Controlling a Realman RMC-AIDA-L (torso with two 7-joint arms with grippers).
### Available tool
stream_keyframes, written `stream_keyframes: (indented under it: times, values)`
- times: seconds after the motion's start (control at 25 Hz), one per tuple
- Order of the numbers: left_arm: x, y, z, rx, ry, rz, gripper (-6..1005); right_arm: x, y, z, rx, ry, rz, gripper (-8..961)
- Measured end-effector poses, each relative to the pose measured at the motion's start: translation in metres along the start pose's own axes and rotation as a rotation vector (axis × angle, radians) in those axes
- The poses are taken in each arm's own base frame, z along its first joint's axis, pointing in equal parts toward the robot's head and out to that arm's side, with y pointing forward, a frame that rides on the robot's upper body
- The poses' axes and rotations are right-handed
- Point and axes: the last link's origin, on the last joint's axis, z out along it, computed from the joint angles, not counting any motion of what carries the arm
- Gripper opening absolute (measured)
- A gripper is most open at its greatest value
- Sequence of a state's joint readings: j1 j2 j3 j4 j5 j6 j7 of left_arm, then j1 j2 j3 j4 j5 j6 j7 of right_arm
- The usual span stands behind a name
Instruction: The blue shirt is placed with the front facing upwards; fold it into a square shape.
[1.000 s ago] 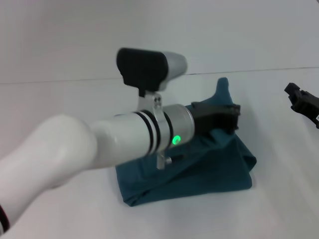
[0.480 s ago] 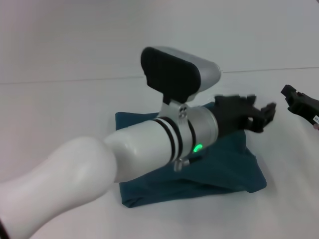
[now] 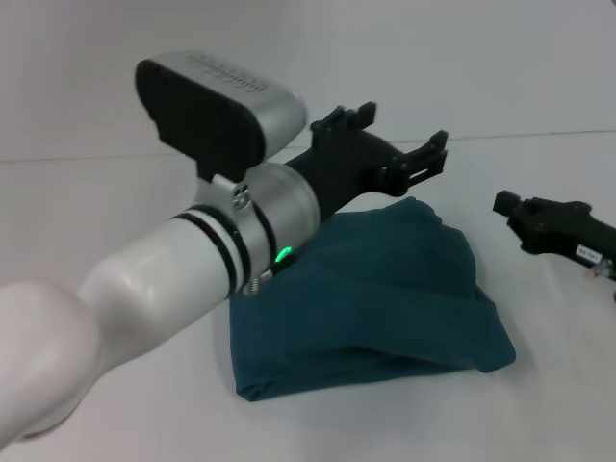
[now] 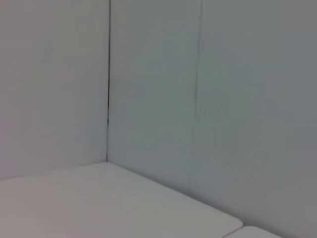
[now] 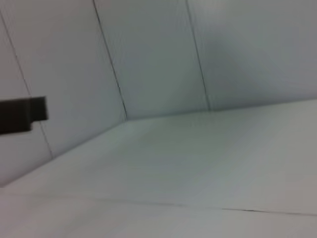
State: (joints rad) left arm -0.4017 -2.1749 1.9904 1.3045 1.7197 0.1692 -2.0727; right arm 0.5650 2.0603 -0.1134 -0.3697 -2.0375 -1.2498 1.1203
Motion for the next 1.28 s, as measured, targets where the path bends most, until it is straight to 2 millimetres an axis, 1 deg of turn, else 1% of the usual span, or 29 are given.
stream_keyframes:
  times: [0.04,0.12,0.24,0.36,0.48,0.56,0.64,0.68,0.76,0.8,0.88,0.96,1.04,1.16,1.28]
  values:
    - [-0.001,-0.002,-0.001,0.004,-0.003,-0.004,684,-0.002,-0.002,-0.001,0.000,0.009,0.009,68]
    - [-0.007,-0.004,-0.004,0.009,-0.016,-0.015,789,-0.013,-0.011,-0.005,0.013,0.040,0.055,68]
    - [-0.009,-0.008,-0.008,-0.004,-0.032,-0.026,863,-0.042,-0.019,-0.009,-0.011,0.115,0.052,70]
    - [-0.009,-0.014,-0.015,-0.036,-0.048,-0.032,938,-0.073,-0.015,-0.008,-0.049,0.232,0.017,71]
    - [-0.007,-0.019,-0.025,-0.119,-0.060,-0.021,937,-0.107,-0.008,-0.003,-0.050,0.371,-0.031,72]
    - [-0.005,-0.023,-0.035,-0.193,-0.031,-0.008,935,-0.125,-0.001,0.002,-0.053,0.435,-0.061,264]
    - [-0.004,-0.026,-0.049,-0.291,0.054,0.017,935,-0.141,0.005,0.008,-0.076,0.488,-0.099,344]
    - [-0.008,-0.030,-0.058,-0.344,0.101,0.047,934,-0.147,0.008,0.011,-0.087,0.512,-0.117,383]
    - [-0.014,-0.035,-0.068,-0.399,0.159,0.088,933,-0.156,0.012,0.017,-0.093,0.555,-0.151,463]
    - [-0.020,-0.039,-0.075,-0.423,0.178,0.095,933,-0.160,0.014,0.021,-0.087,0.581,-0.166,503]
    - [-0.032,-0.048,-0.083,-0.435,0.189,0.078,934,-0.166,0.019,0.032,-0.066,0.645,-0.212,528]
    - [-0.049,-0.058,-0.093,-0.427,0.199,0.028,934,-0.168,0.026,0.044,-0.038,0.715,-0.271,553]
    - [-0.063,-0.064,-0.103,-0.411,0.219,-0.015,933,-0.163,0.034,0.058,-0.021,0.795,-0.337,578]
    - [-0.077,-0.069,-0.114,-0.383,0.239,-0.079,933,-0.152,0.044,0.077,-0.013,0.872,-0.425,615]
    - [-0.081,-0.070,-0.116,-0.373,0.238,-0.083,933,-0.141,0.052,0.095,-0.009,0.897,-0.488,639]
